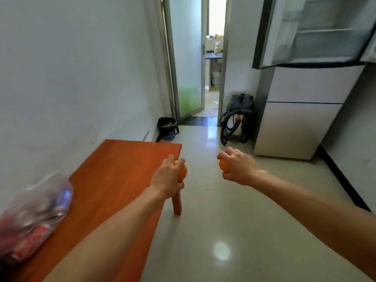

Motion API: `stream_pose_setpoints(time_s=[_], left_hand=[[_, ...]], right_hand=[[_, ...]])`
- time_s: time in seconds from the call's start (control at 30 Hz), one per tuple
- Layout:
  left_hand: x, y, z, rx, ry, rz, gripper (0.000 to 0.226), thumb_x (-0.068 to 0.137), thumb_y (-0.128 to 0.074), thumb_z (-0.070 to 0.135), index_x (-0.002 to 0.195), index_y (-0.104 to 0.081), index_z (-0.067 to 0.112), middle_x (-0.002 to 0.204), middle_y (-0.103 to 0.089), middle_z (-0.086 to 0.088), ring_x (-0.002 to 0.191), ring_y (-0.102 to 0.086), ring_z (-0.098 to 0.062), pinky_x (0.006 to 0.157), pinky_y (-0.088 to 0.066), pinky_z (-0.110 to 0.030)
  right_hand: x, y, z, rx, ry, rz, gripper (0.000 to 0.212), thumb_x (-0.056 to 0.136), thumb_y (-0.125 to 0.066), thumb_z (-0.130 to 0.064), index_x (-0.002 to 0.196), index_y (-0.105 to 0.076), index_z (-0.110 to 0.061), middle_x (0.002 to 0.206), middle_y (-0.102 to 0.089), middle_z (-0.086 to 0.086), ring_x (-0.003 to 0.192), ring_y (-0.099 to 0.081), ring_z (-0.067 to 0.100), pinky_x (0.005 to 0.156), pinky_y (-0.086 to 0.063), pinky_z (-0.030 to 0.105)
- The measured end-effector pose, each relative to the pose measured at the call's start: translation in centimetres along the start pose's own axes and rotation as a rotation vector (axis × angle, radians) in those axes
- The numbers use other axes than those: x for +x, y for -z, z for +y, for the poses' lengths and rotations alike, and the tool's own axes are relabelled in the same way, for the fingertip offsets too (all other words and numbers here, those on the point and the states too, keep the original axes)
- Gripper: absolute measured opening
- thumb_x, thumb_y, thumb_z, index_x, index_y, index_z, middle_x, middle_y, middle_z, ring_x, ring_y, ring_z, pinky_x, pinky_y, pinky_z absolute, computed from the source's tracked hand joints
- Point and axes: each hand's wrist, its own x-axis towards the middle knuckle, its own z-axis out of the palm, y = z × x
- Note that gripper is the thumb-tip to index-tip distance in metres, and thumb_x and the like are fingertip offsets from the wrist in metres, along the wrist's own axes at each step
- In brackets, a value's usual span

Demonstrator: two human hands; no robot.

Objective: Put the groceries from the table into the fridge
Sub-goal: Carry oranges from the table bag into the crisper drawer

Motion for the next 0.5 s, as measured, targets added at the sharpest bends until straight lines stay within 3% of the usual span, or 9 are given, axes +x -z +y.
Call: stream_pose_setpoints(time_s=[0.23,0.5], left_hand=[[12.9,-3.0,12.1,-0.019,-0.173,-0.032,0.072,0.075,-0.073,0.027,0.138,-0.038,0.021,0.129,-0.041,-0.008,0.113,-0.047,-0.029,0.086,-0.051,-0.040],[30.1,-9.7,21.4,-0.011,-0.335,-0.052,0.071,0.072,-0.075,0.029,0.132,-0.039,0.022,0.128,-0.041,-0.006,0.111,-0.046,-0.027,0.082,-0.051,-0.038]], right_hand=[[-0.1,1.9,16.3,0.004,-0.201,0.049,0.060,0.076,-0.071,-0.036,0.130,-0.047,-0.025,0.124,-0.048,0.003,0.108,-0.052,0.025,0.081,-0.051,0.038],[3.4,0.4,32.6,-0.014,-0.359,0.073,0.054,0.077,-0.071,-0.040,0.124,-0.049,-0.025,0.116,-0.051,0.002,0.101,-0.055,0.023,0.076,-0.050,0.035]])
